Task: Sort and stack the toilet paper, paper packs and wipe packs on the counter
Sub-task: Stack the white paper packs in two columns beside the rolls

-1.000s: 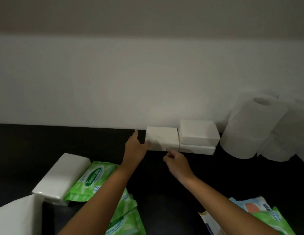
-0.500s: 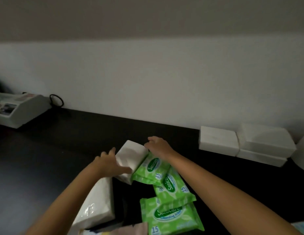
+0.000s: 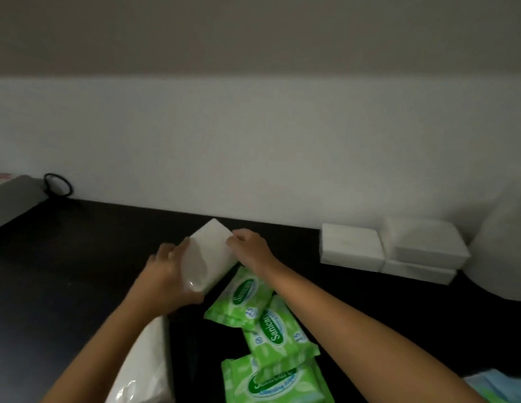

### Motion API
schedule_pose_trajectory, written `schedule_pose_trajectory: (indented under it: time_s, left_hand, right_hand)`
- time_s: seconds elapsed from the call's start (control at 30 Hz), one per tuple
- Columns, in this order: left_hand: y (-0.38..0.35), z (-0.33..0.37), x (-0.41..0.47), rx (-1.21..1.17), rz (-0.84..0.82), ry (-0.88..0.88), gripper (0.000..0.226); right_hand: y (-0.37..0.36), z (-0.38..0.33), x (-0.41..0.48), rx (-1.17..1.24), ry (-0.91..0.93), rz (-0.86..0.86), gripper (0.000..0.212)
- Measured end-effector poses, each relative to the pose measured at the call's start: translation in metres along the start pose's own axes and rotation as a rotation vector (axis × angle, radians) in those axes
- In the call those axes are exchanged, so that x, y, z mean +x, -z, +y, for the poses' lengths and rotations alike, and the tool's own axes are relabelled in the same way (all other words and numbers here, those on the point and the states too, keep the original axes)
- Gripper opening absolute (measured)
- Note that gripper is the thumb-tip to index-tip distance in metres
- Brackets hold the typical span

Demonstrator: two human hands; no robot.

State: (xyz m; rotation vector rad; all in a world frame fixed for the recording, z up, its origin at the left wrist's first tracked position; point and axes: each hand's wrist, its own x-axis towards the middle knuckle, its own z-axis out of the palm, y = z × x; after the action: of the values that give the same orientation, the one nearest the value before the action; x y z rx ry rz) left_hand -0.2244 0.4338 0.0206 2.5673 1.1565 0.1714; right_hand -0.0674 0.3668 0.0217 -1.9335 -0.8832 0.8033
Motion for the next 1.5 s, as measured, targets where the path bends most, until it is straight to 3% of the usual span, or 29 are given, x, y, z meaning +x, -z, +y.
schedule_pose_trajectory:
  time_s: [0.13, 0.3, 0.5, 0.6, 0.87, 1.1, 1.33, 1.4, 1.5]
  left_hand:
    - [0.019, 0.046, 0.019, -0.243, 0.028, -0.155, 0.113]
    - [-0.007, 0.119, 0.04, -0.602, -0.055, -0.308, 0.118]
    - [-0.039, 0.187, 0.07, -0.994, -0.296, -0.219, 0.097]
    - [-0.045, 0.208, 0.082, -0.992, -0.369, -0.197, 0.088]
    - [-0.079, 0.228, 0.1, -0.974, -0.302, -0.089, 0.075]
    - [-0.091, 0.224, 0.109, -0.951, -0.322, -0.067, 0.075]
    - [-0.1, 0.219, 0.108, -1.009, -0.351, -0.025, 0.079]
    - [-0.102, 0.218, 0.109, -1.063, -0.38, 0.022, 0.089]
    - [-0.111, 0.215, 0.11, -1.091, -0.381, 0.11, 0.085]
  right_hand:
    - [0.057, 0.009, -0.017, 0.151, 0.041, 0.166, 0.043]
    - [0.138, 0.037, -0.044, 0.112, 0.048, 0.377, 0.046]
    - [0.212, 0.07, -0.06, -0.007, -0.088, 0.489, 0.045]
    - [0.232, 0.074, -0.055, -0.098, -0.124, 0.477, 0.05]
    - [0.239, 0.094, -0.033, -0.341, -0.143, 0.455, 0.043]
    - [0.226, 0.11, -0.028, -0.396, -0.113, 0.441, 0.037]
    - [0.231, 0.114, -0.031, -0.428, 0.043, 0.625, 0.035]
    - [0.239, 0.122, -0.034, -0.48, 0.024, 0.651, 0.04]
    - [0.255, 0.142, -0.037, -0.576, -0.135, 0.686, 0.048]
